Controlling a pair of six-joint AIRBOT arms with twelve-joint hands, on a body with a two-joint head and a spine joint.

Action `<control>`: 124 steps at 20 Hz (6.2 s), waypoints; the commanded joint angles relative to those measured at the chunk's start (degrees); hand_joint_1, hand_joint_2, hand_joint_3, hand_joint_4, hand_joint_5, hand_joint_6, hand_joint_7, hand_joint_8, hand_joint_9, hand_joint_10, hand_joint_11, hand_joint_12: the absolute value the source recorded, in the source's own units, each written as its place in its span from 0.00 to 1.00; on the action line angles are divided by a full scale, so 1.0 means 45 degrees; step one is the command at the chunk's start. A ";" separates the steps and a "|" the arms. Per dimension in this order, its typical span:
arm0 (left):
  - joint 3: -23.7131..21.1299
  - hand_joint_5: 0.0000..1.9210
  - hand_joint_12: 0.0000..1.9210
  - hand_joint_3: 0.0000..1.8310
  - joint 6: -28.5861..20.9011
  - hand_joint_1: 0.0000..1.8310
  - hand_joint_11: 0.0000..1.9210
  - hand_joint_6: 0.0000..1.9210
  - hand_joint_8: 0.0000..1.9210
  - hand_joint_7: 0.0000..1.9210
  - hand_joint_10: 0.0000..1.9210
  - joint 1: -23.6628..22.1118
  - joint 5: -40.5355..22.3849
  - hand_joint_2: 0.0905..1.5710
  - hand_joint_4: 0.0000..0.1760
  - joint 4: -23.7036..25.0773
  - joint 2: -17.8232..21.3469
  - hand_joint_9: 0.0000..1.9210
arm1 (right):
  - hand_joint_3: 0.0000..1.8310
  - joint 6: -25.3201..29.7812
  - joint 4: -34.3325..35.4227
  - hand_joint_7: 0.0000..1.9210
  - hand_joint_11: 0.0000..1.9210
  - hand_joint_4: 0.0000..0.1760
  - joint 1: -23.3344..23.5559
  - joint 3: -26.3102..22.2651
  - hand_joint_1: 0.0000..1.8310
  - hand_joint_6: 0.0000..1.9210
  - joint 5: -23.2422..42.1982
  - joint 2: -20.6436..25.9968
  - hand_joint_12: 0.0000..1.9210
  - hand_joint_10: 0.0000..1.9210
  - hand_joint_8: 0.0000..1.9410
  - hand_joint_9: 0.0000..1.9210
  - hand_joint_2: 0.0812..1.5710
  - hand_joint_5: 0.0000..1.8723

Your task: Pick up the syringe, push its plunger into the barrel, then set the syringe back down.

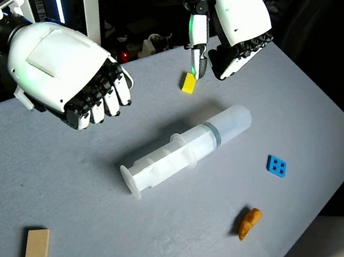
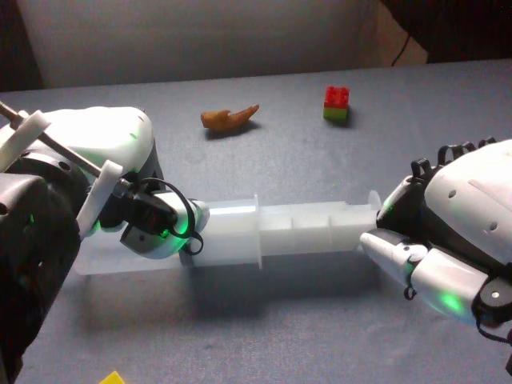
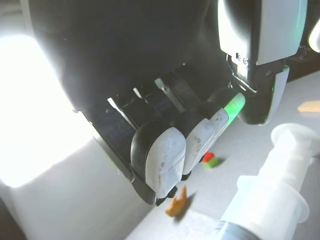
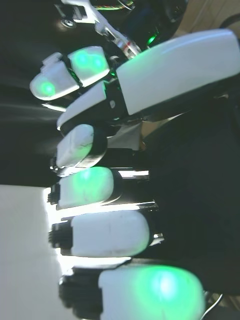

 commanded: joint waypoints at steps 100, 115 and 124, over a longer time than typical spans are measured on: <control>0.5651 0.20 0.57 0.01 -0.2124 0.49 0.01 0.01 0.01 0.22 0.02 0.6040 -0.1015 0.76 0.00 0.6124 -0.6271 0.22 | 0.00 0.4662 0.1291 0.05 0.00 0.00 0.0341 0.1347 0.13 0.00 0.2890 -0.0507 0.29 0.00 0.00 0.05 0.68 0.06; 0.5364 0.43 0.83 0.00 -0.3096 0.82 0.41 0.52 0.66 0.39 0.64 0.6091 0.0244 0.71 0.00 0.7580 -0.6046 0.47 | 0.00 0.4667 0.1284 0.05 0.00 0.00 0.0319 0.1347 0.12 0.00 0.3013 -0.0500 0.31 0.00 0.00 0.05 0.68 0.06; 0.5882 0.44 0.81 0.00 -0.5823 0.81 0.44 0.51 0.62 0.42 0.63 0.5867 0.2737 0.71 0.00 1.0588 -0.4865 0.47 | 0.00 0.4712 0.1838 0.06 0.00 0.00 0.0397 0.1170 0.11 0.00 0.4143 -0.0673 0.29 0.00 0.00 0.05 0.68 0.06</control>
